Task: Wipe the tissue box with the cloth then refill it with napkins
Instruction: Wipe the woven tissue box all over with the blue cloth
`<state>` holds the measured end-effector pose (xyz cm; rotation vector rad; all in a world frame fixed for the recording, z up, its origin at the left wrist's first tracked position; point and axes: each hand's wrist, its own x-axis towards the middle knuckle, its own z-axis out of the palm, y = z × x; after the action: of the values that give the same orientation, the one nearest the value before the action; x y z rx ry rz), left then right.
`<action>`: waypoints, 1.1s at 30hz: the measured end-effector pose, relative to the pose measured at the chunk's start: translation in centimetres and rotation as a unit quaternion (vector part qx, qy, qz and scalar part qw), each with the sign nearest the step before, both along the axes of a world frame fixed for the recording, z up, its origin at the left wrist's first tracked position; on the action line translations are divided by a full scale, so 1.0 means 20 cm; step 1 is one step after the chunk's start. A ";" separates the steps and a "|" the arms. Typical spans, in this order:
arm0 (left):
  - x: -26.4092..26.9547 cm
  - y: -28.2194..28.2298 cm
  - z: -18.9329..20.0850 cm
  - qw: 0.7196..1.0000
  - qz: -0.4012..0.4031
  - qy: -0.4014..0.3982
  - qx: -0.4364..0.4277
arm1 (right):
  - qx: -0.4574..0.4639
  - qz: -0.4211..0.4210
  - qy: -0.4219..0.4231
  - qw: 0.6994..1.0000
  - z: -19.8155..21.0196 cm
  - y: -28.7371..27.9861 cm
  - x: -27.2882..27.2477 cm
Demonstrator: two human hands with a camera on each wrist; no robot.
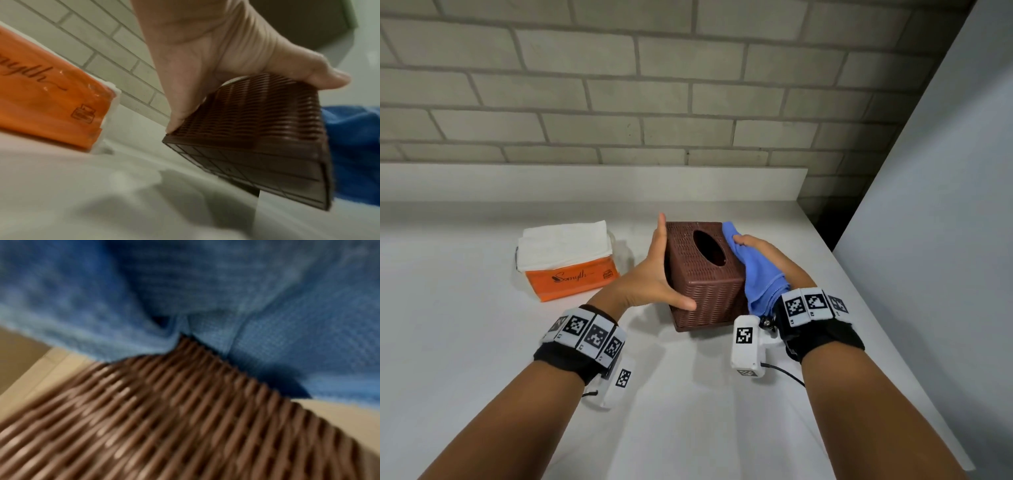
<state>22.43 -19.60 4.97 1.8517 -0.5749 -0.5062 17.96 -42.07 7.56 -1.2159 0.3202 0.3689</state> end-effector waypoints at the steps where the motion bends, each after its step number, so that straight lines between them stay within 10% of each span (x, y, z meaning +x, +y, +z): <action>1: -0.01 0.00 -0.02 1.000 0.002 -0.010 0.009 | -0.035 0.017 -0.006 0.999 0.01 0.01 0.01; 4: -0.03 -0.02 -0.04 0.998 0.027 -0.047 0.028 | -0.218 -0.011 -0.010 0.976 0.05 0.08 0.06; 7: -0.04 -0.05 -0.04 0.991 0.062 -0.090 0.072 | -0.447 0.040 -0.049 0.892 0.04 0.14 0.10; 14: -0.08 -0.11 -0.05 0.983 0.110 -0.085 0.121 | -0.648 0.105 -0.056 0.752 -0.02 0.25 0.21; 24: -0.07 -0.03 -0.11 0.971 0.201 -0.038 0.128 | -0.680 0.179 -0.202 0.682 -0.03 0.22 0.26; 33: 0.04 0.08 0.01 0.976 -0.025 0.057 0.207 | -0.619 0.266 -0.304 0.674 -0.01 0.15 0.25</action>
<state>23.31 -17.97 5.26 2.1872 -0.4632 -0.8078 22.88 -39.04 7.33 -2.7163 -0.5222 0.1756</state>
